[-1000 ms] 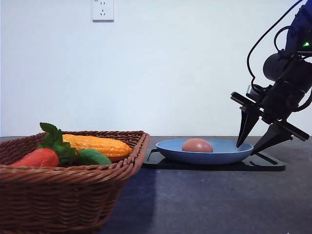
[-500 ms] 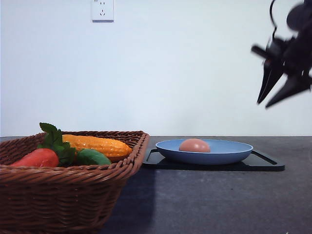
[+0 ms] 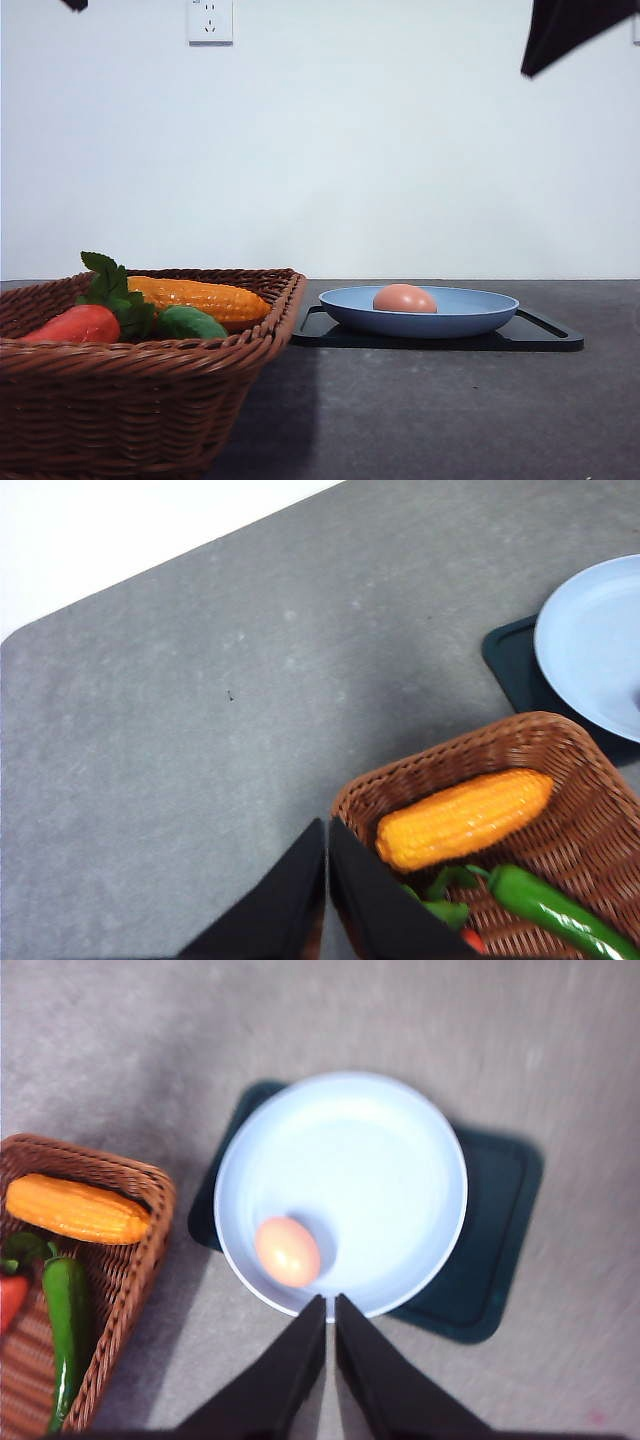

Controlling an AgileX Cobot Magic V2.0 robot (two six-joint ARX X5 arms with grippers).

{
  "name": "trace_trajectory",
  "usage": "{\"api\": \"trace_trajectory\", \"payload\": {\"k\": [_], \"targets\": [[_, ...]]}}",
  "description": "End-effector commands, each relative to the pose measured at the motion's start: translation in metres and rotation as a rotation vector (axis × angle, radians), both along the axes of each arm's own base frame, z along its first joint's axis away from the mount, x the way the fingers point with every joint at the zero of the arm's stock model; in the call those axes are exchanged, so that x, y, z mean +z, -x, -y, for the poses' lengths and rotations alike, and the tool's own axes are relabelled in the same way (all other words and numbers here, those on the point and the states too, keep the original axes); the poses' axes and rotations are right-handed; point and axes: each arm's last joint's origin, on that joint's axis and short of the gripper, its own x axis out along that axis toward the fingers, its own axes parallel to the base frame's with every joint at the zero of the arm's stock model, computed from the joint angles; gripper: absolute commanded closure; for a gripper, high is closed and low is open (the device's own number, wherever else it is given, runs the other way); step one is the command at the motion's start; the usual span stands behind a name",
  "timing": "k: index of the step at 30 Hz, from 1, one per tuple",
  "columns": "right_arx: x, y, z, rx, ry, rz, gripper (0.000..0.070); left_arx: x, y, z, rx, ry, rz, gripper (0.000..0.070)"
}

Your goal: Transfer egg from basket to plate and serve

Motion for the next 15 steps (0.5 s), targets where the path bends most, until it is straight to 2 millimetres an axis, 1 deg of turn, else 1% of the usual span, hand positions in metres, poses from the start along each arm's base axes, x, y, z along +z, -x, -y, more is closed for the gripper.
{"api": "trace_trajectory", "payload": {"k": [1,5,8,11,15], "targets": [[0.002,0.010,-0.010,0.028,0.039,0.034,0.0700,-0.001,-0.001,-0.002,-0.019,0.018,0.019,0.0700],[0.002,0.039,-0.023,0.024,0.114,0.138,0.0700,-0.016,-0.002,-0.012,-0.038,0.071,0.036,0.0700],[-0.009,0.059,-0.031,0.027,0.118,0.256,0.0700,-0.031,0.004,-0.019,-0.068,0.151,0.072,0.0700],[-0.029,0.076,-0.036,0.071,0.081,0.325,0.0700,-0.046,0.016,-0.025,-0.110,0.240,0.122,0.0700],[-0.065,0.091,-0.037,0.110,0.053,0.345,0.0700,-0.072,0.033,-0.035,-0.100,0.343,0.152,0.0700]]}}
